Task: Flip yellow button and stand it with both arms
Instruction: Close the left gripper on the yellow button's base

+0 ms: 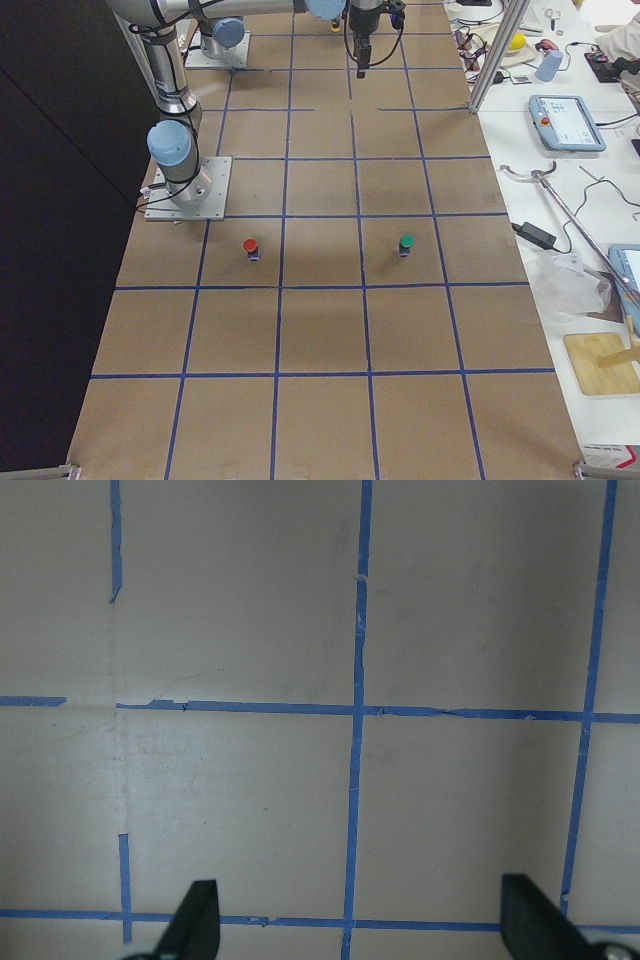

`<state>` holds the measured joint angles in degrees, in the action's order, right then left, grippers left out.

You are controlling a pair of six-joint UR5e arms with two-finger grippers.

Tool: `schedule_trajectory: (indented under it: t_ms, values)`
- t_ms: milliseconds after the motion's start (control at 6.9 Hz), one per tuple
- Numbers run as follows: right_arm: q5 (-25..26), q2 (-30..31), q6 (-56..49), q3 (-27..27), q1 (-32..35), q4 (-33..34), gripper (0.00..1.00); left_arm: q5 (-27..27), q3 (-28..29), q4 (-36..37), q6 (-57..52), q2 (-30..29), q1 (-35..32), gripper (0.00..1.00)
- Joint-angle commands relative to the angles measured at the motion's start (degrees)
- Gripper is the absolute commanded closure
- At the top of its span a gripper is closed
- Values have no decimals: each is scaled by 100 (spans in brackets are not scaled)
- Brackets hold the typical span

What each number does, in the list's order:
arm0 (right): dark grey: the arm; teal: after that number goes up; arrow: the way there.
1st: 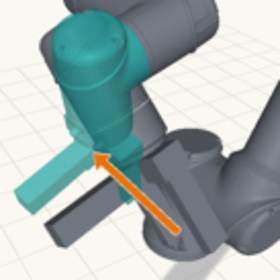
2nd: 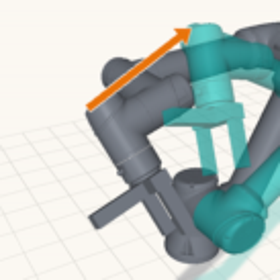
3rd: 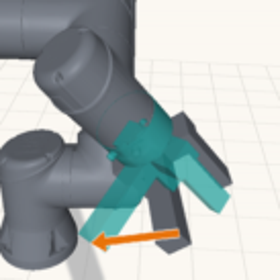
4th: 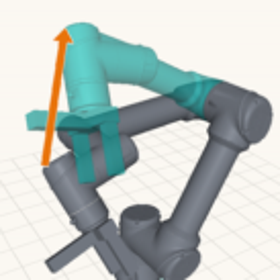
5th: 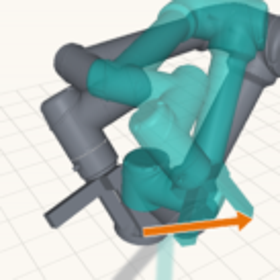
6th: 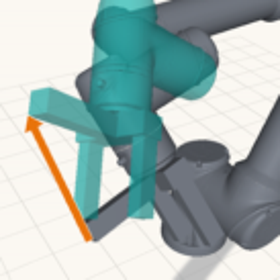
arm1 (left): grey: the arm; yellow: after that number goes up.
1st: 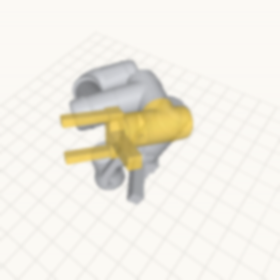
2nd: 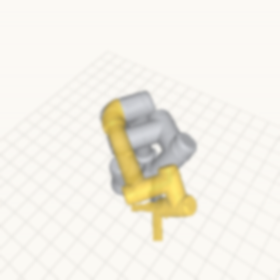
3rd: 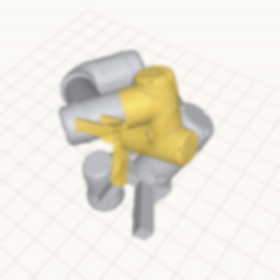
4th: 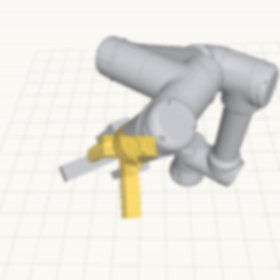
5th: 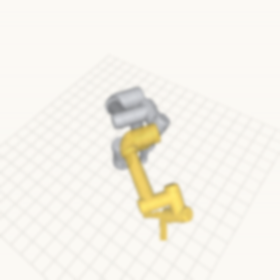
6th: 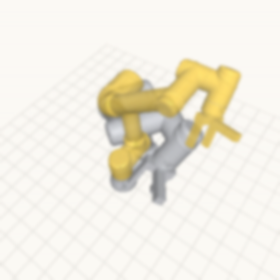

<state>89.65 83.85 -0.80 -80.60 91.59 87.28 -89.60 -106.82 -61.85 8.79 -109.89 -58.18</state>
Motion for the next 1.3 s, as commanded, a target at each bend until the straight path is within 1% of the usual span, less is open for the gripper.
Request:
schedule_trajectory:
  t_ms: [0, 580, 725, 870, 1014, 1159]
  values:
    - [0, 0, 1, 0, -1, 0, 0, 4, -5, 6, 9, -23, -1, 0]
    - [-9, 0, 1, 0, -36, 9, 0, 4, -5, 23, 9, -23, -18, 0]
    - [-9, 0, 1, 9, -36, 9, 0, 47, 12, 32, 0, -23, -18, 18]
    - [-9, 0, 1, 0, -36, 9, 0, 474, 12, 24, 9, -15, -18, 58]
    - [-9, 0, 1, 9, -36, 0, 0, 687, 12, 15, 9, 12, -18, 75]
    - [-9, 0, 1, 9, -27, 9, 0, 628, 12, -64, 0, 55, -18, 95]
